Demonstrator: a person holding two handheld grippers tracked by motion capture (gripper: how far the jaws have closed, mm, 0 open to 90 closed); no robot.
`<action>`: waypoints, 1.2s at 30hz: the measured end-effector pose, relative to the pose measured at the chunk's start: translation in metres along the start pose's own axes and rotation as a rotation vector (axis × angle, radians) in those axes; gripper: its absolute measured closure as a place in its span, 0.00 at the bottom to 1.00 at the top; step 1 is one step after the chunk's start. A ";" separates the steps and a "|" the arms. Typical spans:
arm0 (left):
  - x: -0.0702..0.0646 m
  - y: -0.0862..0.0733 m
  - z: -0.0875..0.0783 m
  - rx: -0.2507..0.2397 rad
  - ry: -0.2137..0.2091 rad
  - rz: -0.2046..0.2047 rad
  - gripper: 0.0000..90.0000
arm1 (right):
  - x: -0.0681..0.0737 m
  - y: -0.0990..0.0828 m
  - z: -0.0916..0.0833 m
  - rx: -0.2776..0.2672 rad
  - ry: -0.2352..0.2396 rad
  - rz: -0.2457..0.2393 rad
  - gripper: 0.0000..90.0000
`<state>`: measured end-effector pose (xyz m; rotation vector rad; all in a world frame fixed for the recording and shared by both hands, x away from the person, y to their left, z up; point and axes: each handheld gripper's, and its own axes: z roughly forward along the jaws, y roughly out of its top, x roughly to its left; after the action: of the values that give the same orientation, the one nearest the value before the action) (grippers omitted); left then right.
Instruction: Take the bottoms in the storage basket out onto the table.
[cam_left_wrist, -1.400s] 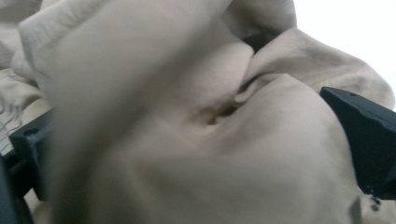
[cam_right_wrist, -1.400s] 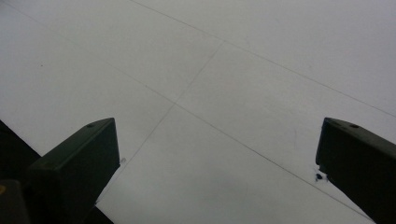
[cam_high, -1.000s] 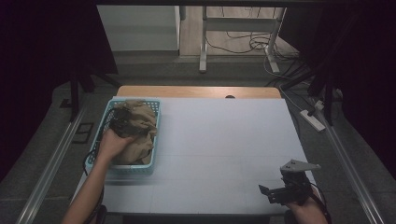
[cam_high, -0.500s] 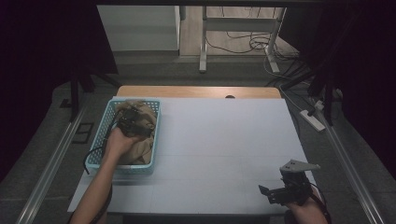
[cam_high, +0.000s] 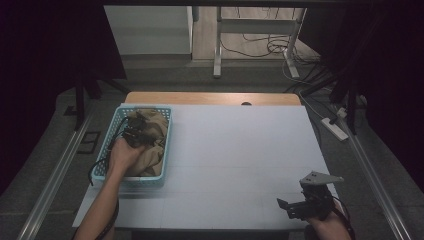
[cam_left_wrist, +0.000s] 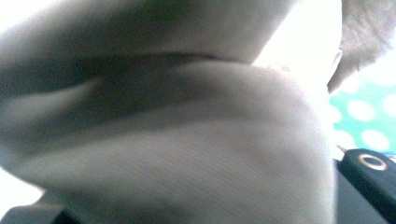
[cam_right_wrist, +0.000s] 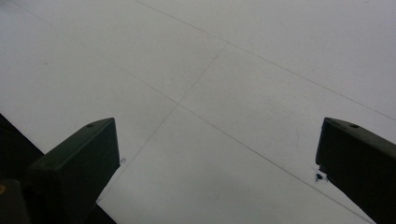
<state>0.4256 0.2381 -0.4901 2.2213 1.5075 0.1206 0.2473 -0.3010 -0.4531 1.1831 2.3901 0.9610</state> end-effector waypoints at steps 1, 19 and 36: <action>-0.002 0.000 -0.002 -0.006 0.010 0.008 0.86 | 0.000 0.000 0.000 -0.002 0.001 0.000 0.00; -0.005 -0.005 -0.063 -0.221 -0.044 -0.001 0.86 | 0.000 -0.001 -0.002 -0.018 0.010 -0.011 0.00; -0.016 -0.005 -0.108 -0.388 -0.142 0.032 0.86 | 0.000 -0.001 -0.002 -0.023 0.019 -0.008 0.00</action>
<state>0.3809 0.2592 -0.3932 1.9018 1.2519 0.2386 0.2457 -0.3027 -0.4519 1.1610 2.3905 0.9992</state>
